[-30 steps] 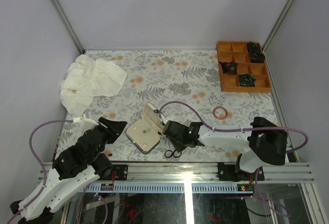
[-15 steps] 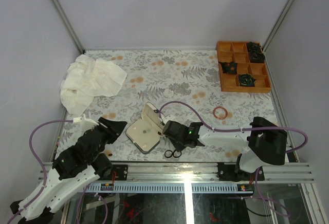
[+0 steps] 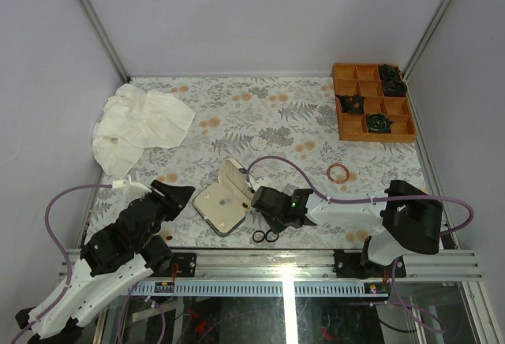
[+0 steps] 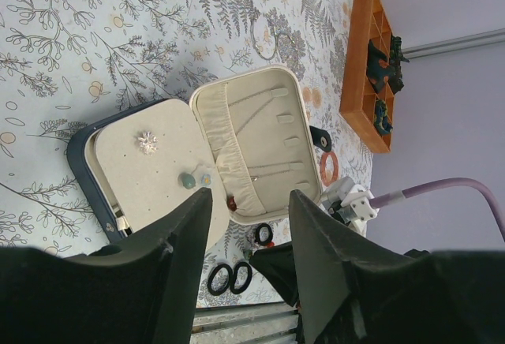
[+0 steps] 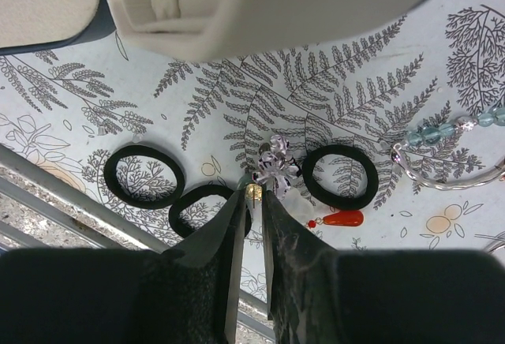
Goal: Organize the mixed jewelry
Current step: Pick up the jewelry from the center of the board.
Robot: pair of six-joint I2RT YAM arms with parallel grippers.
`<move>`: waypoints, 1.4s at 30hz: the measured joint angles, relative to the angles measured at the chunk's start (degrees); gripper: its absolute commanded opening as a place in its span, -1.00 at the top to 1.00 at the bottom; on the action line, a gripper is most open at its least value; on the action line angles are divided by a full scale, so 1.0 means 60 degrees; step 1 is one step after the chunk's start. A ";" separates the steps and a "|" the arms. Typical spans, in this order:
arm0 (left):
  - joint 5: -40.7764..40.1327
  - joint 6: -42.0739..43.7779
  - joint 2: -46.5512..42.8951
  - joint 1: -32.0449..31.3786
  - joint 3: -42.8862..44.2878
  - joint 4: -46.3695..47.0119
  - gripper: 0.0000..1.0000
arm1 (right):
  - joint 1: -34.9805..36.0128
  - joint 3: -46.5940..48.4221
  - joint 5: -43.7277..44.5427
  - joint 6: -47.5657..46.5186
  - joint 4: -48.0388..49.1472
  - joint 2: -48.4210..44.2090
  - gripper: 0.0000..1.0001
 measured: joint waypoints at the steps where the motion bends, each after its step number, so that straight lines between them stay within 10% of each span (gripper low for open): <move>1: 0.0000 0.0000 0.0000 0.0000 0.0000 0.0000 0.13 | 0.0000 -0.0007 0.0000 0.0007 -0.0004 0.0000 0.60; 21: 0.0000 0.0000 0.0000 0.0000 0.0036 0.0000 0.15 | 0.0000 0.0004 0.0157 0.0018 -0.0437 -0.0463 1.00; 42: 0.2124 0.1224 0.1953 0.0000 0.0299 0.1530 0.18 | 0.0000 0.0324 -0.0295 -0.0073 -0.0943 -0.4459 1.00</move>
